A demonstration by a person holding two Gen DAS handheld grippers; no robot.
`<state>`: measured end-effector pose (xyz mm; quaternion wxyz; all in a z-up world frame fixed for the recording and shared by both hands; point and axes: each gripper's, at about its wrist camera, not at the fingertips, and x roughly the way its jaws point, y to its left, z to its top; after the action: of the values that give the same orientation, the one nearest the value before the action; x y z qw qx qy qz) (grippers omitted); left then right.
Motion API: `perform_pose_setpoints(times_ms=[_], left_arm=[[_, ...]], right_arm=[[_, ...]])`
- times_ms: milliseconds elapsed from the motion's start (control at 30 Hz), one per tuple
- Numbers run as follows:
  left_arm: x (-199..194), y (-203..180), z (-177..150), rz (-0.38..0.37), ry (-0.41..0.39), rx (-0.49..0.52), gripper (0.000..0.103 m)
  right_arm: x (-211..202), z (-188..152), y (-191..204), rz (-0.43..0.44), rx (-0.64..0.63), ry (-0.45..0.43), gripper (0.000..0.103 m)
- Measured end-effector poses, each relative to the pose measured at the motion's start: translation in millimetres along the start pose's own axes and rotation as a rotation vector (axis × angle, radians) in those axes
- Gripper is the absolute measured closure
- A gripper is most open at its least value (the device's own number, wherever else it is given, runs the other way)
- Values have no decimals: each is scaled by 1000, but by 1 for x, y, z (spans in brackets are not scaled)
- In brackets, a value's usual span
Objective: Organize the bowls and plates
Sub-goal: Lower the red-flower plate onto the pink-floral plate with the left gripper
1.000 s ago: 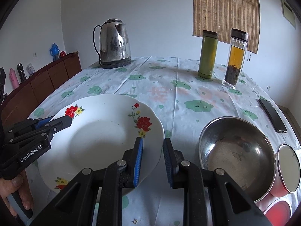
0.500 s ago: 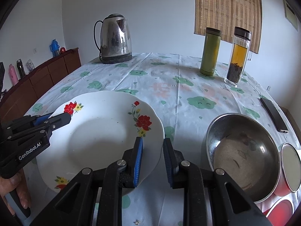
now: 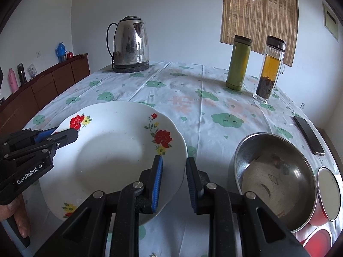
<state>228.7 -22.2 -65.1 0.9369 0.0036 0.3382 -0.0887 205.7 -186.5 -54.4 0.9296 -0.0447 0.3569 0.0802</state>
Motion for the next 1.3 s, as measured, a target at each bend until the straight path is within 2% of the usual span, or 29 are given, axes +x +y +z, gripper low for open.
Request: perform_pose_setpoints(times_ms=[700, 1133, 1233, 1267, 1300], left_arm=[[0, -1, 0, -1, -1, -2, 83], [-2, -1, 0, 18, -10, 1, 82], [-1, -4, -1, 26, -7, 18, 79], [-1, -6, -1, 26, -6, 28, 73], [-1, -8, -1, 28, -7, 38, 71]], right_arm=[[1, 0, 4, -18, -31, -4, 77], [1, -1, 4, 1, -20, 2, 77], [1, -1, 4, -1, -20, 2, 77], [0, -1, 5, -3, -22, 1, 77], [1, 0, 5, -5, -23, 1, 77]])
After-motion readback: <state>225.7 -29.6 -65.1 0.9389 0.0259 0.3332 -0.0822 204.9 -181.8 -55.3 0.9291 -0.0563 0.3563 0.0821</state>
